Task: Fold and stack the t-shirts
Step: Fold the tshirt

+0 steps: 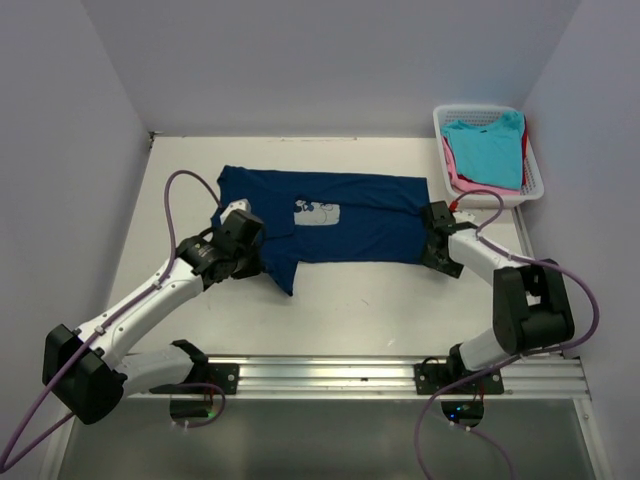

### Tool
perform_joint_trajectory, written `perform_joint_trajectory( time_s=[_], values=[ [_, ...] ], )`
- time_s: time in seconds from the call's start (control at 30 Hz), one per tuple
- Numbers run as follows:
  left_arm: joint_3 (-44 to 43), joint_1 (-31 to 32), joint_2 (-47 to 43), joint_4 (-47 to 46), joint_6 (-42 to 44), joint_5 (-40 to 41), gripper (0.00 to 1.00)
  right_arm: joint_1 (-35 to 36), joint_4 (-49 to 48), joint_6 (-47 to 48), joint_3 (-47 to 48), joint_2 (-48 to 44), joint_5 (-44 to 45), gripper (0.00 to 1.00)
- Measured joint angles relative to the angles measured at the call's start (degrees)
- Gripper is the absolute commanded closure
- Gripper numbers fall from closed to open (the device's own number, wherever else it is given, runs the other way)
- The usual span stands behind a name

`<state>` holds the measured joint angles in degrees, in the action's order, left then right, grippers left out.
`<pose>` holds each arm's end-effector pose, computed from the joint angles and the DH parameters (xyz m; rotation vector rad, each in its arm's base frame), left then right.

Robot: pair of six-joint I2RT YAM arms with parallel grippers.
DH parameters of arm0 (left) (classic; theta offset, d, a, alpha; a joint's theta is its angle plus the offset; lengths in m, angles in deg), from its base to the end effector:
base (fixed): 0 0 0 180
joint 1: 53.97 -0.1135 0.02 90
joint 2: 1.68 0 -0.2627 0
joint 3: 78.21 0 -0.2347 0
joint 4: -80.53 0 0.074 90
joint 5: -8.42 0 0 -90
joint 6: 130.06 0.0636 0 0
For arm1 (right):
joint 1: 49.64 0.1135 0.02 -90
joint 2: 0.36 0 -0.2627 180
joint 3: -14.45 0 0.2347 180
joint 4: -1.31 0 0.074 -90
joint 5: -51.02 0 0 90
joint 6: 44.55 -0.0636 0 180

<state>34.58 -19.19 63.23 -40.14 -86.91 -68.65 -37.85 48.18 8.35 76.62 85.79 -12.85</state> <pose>0.1864 -0.1122 0.2467 -0.3531 2.5265 -0.2745 0.2601 0.0257 0.1564 0.6764 2.5428 -0.3719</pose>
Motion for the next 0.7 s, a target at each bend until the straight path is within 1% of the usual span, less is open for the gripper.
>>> perform_joint_trajectory(
  time_s=[0.3, 0.53, 0.7],
  values=[
    [0.0, 0.0, 0.0, 0.24, 0.0, 0.39, 0.98, -1.55, -3.69, 0.0, 1.38, 3.58, -2.01, 0.38],
    [0.0, 0.0, 0.2, 0.17, -0.02, 0.04, 0.99, -1.84, -5.03, 0.07, 1.38, 3.21, -4.48, 0.39],
    [0.0, 0.0, 0.76, 0.11, -0.02, -0.37, 0.99, -1.84, -5.44, 0.22, 1.38, 0.28, -4.79, 0.39]
  ],
)
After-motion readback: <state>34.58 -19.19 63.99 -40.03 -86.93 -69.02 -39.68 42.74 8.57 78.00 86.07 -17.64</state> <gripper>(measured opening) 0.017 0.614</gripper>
